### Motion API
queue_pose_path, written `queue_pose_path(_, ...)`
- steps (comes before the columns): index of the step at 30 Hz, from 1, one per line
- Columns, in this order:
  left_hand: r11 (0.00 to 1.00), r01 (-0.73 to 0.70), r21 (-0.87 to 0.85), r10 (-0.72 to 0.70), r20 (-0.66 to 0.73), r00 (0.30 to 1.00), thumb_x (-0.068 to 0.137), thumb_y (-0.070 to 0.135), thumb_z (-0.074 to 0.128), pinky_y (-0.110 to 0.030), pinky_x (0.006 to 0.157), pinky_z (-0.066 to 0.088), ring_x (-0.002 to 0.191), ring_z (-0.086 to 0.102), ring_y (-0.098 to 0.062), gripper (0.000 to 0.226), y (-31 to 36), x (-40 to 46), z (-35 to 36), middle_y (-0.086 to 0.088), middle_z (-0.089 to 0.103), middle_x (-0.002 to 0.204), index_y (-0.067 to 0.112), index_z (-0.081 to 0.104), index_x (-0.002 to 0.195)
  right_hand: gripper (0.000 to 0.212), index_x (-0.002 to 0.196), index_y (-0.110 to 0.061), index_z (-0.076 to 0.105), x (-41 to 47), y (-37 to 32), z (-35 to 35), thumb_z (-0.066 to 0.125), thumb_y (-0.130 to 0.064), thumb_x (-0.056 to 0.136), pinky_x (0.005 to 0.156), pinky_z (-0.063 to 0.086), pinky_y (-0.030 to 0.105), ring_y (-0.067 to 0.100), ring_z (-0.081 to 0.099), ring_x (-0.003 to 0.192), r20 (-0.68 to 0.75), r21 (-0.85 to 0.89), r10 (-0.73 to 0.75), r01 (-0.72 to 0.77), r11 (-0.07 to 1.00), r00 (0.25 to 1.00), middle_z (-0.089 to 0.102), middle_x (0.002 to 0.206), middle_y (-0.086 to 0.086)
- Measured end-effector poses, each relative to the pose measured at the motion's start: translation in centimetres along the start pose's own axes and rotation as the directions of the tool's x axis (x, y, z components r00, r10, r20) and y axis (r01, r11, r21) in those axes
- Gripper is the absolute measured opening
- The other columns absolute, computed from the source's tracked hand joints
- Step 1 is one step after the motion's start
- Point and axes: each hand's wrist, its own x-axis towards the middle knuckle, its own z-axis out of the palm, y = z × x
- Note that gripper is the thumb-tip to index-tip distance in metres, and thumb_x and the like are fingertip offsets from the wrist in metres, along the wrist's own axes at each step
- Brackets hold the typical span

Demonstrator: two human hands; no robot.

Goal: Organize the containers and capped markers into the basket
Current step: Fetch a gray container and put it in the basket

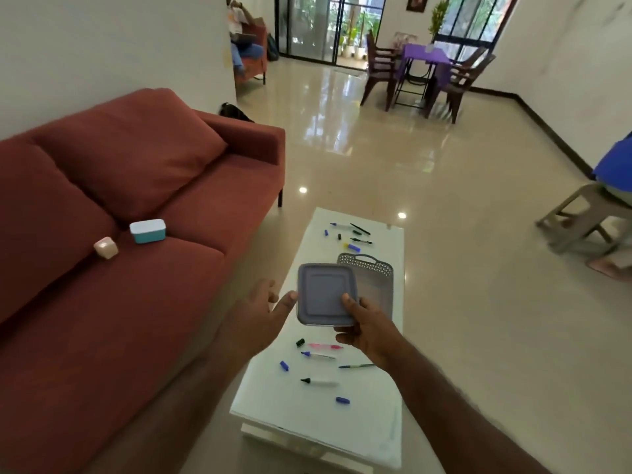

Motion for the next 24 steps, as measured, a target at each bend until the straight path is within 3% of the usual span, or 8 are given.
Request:
queue_pose_path(6,0.958,-0.089,0.273,0.093,-0.004,0.996,0.087,0.078,0.033,-0.04,0.113,0.036,0.135,0.044,-0.014,0.076,-1.5,4.2,3.7,0.009,0.047,0.148,0.031,0.037,0.146,0.037,0.117,-0.008,0.059,11.0,3.4,-7.3,0.067,-0.033,0.092,0.072,0.059,0.038,0.03,0.067,0.092,-0.197,0.104,0.176,-0.158,0.982,0.965,0.064,0.108,0.016)
queue_pose_path(12,0.91,-0.229,0.345,0.274,-0.088,0.958,0.09,0.059,0.05,-0.028,0.092,0.042,0.117,0.06,-0.019,0.062,-0.6,9.0,6.6,0.001,0.062,0.132,0.021,0.052,0.138,0.037,0.114,-0.01,0.059,20.9,7.3,-11.8,0.067,-0.039,0.092,0.066,0.057,0.037,0.027,0.067,0.088,-0.342,-0.041,0.237,-0.267,0.963,0.909,0.066,0.106,0.012)
queue_pose_path(16,0.869,-0.314,0.381,0.364,-0.064,0.929,0.09,0.054,0.054,-0.034,0.091,0.05,0.113,0.062,-0.021,0.058,-3.4,13.6,10.0,-0.002,0.063,0.128,0.018,0.052,0.135,0.038,0.107,-0.006,0.058,27.9,11.7,-14.1,0.068,-0.038,0.091,0.065,0.055,0.035,0.027,0.063,0.086,-0.421,-0.146,0.229,-0.315,0.938,0.878,0.062,0.102,0.014)
queue_pose_path(19,0.816,-0.346,0.463,0.409,-0.04,0.911,0.091,0.053,0.05,-0.043,0.097,0.051,0.123,0.057,-0.027,0.063,-6.2,16.2,12.9,-0.008,0.057,0.139,0.014,0.049,0.14,0.036,0.098,-0.004,0.06,32.5,14.0,-15.7,0.069,-0.038,0.09,0.06,0.054,0.034,0.027,0.062,0.077,-0.473,-0.218,0.175,-0.307,0.926,0.864,0.061,0.092,0.013)
queue_pose_path(24,0.723,-0.324,0.611,0.397,0.016,0.918,0.093,0.057,0.046,-0.049,0.115,0.032,0.145,0.031,-0.031,0.074,-11.5,18.7,16.5,-0.012,0.032,0.158,0.014,0.033,0.152,0.036,0.087,-0.005,0.061,38.7,16.6,-17.0,0.067,-0.041,0.091,0.049,0.051,0.026,0.03,0.063,0.073,-0.496,-0.388,0.108,-0.331,0.86,0.862,0.062,0.086,0.015)
